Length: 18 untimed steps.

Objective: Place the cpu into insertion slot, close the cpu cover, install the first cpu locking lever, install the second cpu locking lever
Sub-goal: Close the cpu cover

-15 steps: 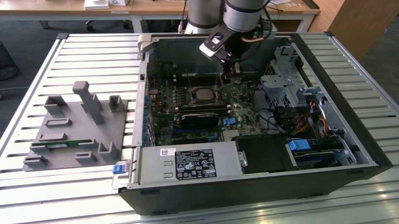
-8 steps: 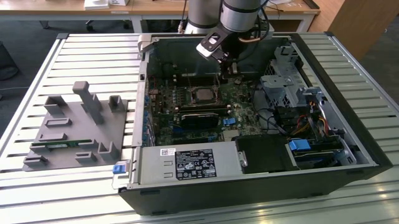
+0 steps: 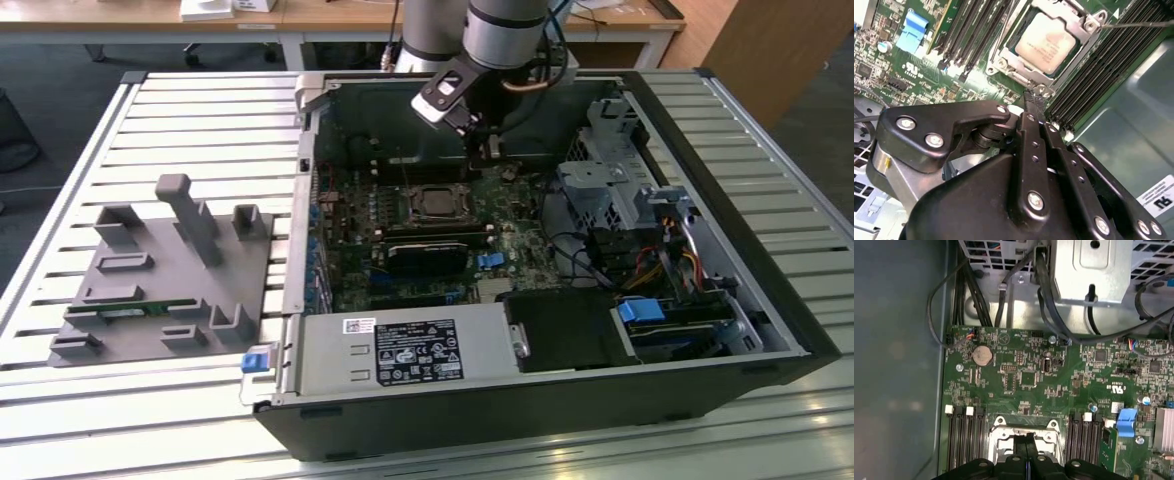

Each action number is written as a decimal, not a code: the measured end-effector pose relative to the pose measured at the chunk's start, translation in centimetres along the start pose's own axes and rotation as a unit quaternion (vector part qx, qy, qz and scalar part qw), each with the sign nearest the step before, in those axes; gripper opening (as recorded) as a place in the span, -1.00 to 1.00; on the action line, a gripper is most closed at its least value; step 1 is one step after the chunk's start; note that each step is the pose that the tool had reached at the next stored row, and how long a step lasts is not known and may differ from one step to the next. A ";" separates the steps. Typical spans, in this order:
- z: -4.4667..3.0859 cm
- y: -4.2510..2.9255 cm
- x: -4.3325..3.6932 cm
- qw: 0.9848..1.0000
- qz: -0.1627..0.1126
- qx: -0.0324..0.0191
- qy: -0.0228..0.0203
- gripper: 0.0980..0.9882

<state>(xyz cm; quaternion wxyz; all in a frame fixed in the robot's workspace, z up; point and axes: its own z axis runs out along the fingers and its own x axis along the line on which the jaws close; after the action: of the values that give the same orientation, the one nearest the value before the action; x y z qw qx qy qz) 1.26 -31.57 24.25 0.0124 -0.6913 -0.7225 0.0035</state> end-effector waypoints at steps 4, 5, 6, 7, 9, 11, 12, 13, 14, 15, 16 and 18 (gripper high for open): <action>0.17 -0.82 0.03 1.000 0.000 0.000 0.000 -0.98; 0.22 -0.97 0.04 1.000 0.000 0.000 0.000 -0.98; 0.29 -1.13 0.04 1.000 0.000 0.000 0.000 -0.98; 0.38 -1.26 0.05 1.000 0.000 0.000 0.000 -0.98; 0.60 -1.48 0.01 1.000 0.000 0.000 0.000 -0.98; 0.87 -1.74 -0.17 1.000 0.000 0.001 0.000 -0.98; 1.03 -1.86 -0.26 1.000 0.000 0.001 0.000 -0.98; 1.19 -1.98 -0.32 1.000 0.000 0.001 0.000 -0.98; 1.34 -2.10 -0.36 1.000 0.000 0.001 0.000 -0.98; 1.50 -2.21 -0.38 1.000 0.000 0.002 0.000 -0.98; 1.66 -2.33 -0.39 1.000 0.000 0.002 0.000 -0.98; 1.97 -2.55 -0.39 1.000 0.000 0.003 0.000 -0.98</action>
<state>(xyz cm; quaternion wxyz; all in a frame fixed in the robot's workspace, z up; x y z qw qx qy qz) -1.31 -32.04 22.33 0.0144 -0.6913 -0.7224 0.0055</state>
